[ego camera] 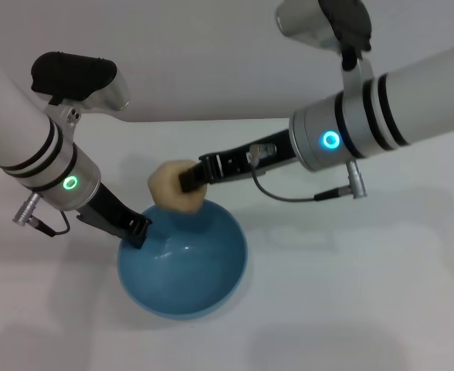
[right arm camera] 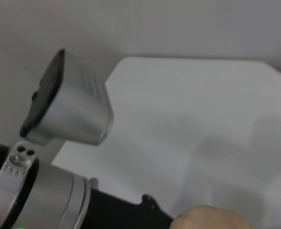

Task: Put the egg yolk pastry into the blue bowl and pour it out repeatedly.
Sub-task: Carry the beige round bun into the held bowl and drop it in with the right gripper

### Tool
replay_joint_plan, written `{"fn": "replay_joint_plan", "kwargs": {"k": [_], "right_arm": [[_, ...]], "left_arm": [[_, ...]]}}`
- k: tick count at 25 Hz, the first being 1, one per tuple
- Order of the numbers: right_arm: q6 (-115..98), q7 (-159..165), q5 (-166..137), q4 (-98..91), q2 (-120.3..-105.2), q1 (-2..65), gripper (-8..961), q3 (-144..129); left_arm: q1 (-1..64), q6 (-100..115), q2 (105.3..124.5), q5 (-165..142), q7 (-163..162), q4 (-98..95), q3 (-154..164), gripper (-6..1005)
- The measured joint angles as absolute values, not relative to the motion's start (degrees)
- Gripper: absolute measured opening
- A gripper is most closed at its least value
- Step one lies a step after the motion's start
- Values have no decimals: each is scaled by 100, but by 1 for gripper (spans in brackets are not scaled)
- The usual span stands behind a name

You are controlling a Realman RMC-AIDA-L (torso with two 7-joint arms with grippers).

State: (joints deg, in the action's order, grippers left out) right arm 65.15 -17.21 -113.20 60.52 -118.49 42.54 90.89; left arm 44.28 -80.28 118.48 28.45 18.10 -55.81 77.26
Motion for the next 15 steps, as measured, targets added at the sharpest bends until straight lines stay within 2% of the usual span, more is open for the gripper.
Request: {"fn": "replay_joint_plan", "kwargs": {"k": [12, 15], "right_arm": [[6924, -2156, -11005, 5901, -11868, 3903, 33, 9071], [6946, -2372, -10866, 5823, -11867, 3859, 60, 9097]], "left_arm": [[4422, -8015, 11817, 2875, 1813, -5581, 7724, -1], [4432, -8015, 11811, 2875, 1826, -5585, 7707, -1]]}}
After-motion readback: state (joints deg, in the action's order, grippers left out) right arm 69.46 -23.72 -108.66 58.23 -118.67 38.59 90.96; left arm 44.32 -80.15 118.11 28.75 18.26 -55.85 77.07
